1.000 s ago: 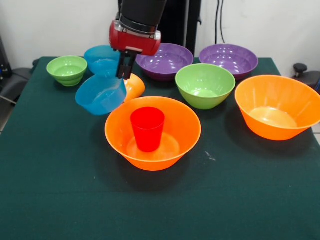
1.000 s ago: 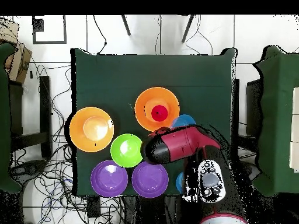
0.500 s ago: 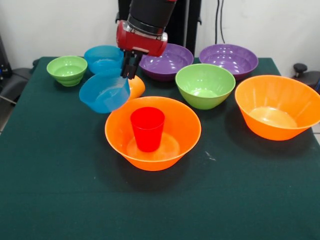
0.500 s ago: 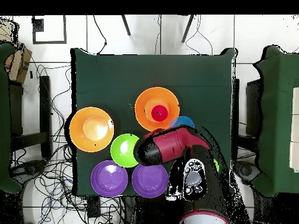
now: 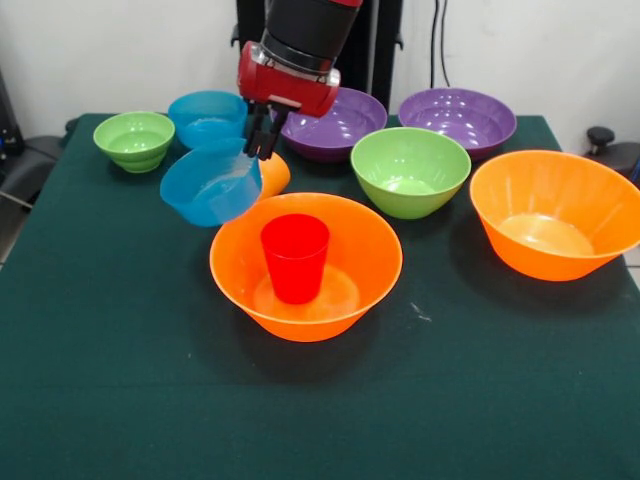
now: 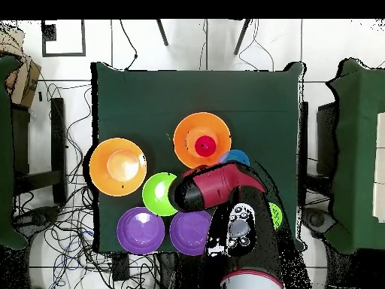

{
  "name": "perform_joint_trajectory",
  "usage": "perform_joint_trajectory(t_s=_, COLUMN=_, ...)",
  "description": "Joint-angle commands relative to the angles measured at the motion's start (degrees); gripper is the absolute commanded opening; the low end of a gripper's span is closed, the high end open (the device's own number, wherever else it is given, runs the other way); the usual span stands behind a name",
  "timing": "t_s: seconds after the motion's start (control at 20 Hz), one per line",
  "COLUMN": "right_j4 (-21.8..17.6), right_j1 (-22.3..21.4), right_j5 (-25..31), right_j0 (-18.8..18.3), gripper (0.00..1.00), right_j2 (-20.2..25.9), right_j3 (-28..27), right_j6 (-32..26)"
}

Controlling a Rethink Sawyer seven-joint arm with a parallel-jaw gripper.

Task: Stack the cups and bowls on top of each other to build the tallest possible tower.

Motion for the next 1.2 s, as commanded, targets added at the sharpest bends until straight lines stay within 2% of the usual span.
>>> perform_joint_trajectory(t_s=0.05, right_j4=1.32, right_j1=2.14, right_j5=-4.98, right_j0=3.24, gripper=0.00, right_j2=-0.82, right_j3=-5.76, right_j6=10.65)
perform_joint_trajectory(t_s=0.35, right_j4=2.68, right_j1=2.06, right_j5=-3.38, right_j0=4.12, gripper=0.00, right_j2=-1.91, right_j3=-6.71, right_j6=9.31)
perform_joint_trajectory(t_s=1.2, right_j4=8.22, right_j1=6.13, right_j5=-1.46, right_j0=12.95, gripper=0.00, right_j2=-9.66, right_j3=-10.92, right_j6=14.06)
